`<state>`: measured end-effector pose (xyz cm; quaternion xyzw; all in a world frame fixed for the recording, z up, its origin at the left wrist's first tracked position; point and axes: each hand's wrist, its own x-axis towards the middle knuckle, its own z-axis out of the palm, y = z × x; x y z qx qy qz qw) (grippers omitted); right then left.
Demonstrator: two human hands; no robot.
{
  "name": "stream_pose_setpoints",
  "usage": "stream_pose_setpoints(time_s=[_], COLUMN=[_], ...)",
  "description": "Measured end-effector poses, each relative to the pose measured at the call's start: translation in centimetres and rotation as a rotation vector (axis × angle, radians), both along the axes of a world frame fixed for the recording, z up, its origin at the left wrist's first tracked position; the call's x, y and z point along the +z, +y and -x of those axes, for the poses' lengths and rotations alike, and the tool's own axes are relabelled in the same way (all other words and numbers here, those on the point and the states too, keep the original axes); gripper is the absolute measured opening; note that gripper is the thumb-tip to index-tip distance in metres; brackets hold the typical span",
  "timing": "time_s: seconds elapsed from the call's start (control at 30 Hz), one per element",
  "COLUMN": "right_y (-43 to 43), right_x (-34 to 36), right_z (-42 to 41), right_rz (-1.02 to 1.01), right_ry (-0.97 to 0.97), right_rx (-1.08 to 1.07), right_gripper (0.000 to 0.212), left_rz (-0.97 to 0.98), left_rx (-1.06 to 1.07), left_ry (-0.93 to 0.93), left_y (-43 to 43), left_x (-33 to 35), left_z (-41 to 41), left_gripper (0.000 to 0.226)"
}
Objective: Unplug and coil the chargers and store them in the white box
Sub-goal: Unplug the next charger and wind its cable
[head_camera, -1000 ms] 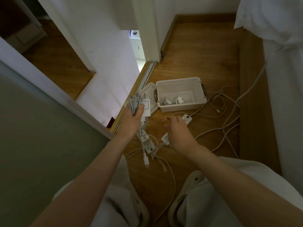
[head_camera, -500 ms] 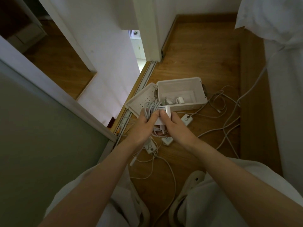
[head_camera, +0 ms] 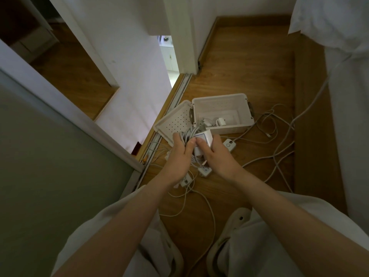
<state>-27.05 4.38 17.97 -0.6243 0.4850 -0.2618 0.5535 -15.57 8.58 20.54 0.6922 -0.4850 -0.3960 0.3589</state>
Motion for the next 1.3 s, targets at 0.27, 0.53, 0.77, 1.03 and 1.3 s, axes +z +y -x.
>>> stream_pose_setpoints(time_s=[0.27, 0.53, 0.77, 1.03, 1.3], right_y=[0.3, 1.4, 0.5, 0.8, 0.1], right_x=[0.0, 0.3, 0.7, 0.4, 0.3], right_z=[0.0, 0.1, 0.3, -0.1, 0.6], right_rz=[0.091, 0.143, 0.122, 0.331, 0.404], right_ry=[0.161, 0.065, 0.078, 0.242, 0.342], right_rx=[-0.042, 0.060, 0.126, 0.135, 0.144], right_gripper=[0.040, 0.042, 0.055, 0.054, 0.047], left_rz=[-0.092, -0.155, -0.106, -0.193, -0.209], left_rx=[0.084, 0.202, 0.160, 0.236, 0.123], left_ry=[-0.044, 0.227, -0.064, 0.174, 0.495], left_y=[-0.1, 0.0, 0.0, -0.5, -0.5], left_x=[-0.6, -0.4, -0.6, -1.0, -0.2], left_z=[0.4, 0.5, 0.2, 0.5, 0.5], left_gripper=[0.023, 0.034, 0.017, 0.030, 0.034])
